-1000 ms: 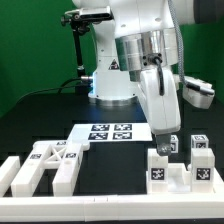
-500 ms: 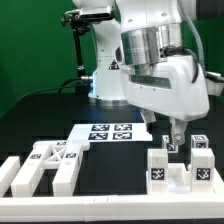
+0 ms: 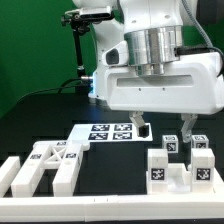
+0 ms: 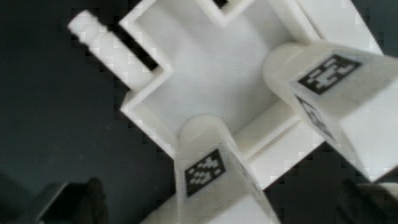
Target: Assemble chair
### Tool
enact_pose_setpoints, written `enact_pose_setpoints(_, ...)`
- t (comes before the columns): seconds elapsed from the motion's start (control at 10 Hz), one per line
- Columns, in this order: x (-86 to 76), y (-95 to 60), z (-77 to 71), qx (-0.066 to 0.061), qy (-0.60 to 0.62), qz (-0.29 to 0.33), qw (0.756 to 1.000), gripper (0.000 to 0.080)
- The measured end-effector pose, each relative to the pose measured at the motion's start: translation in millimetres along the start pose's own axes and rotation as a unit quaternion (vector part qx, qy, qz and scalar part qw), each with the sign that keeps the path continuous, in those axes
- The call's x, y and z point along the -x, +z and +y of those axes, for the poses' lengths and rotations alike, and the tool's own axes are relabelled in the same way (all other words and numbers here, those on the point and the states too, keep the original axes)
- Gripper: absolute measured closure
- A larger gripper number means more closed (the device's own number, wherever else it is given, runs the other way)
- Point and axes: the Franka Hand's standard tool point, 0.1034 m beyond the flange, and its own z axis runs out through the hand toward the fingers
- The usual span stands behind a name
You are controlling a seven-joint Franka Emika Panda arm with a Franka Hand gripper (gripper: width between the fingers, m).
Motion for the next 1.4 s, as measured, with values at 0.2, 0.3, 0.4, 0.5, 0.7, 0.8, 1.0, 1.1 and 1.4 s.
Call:
enact_pose_setpoints(0.2,2.9,8.6,18.3,-0.001,-0.179,0.055,0.982,0.0151)
enact_pose_setpoints(0.3,-1.9,9.7,25.0,0.005,-0.246,0.065,0.967,0.0151)
enact_pose_setpoints(0.4,-4.4,14.4,30.4,0.008,-0.282,0.074,0.957,0.0151)
enact_pose_setpoints(0.5,-2.9,22.8,33.8,0.012,-0.32,0.073,0.945,0.0151)
enact_pose_setpoints(0.7,-6.2,43.3,34.9,0.015,-0.355,0.069,0.932,0.0151)
enact_pose_setpoints(0.8,-7.0,54.1,33.0,0.016,-0.35,0.066,0.934,0.0151)
enact_pose_setpoints(1.0,-0.8,75.7,36.3,0.02,-0.329,0.054,0.942,0.0151)
enact_pose_setpoints(1.1,-4.5,82.1,34.9,0.02,-0.323,0.055,0.945,0.0151)
enact_pose_setpoints(1.4,-5.4,86.3,36.1,0.02,-0.303,0.051,0.951,0.0273)
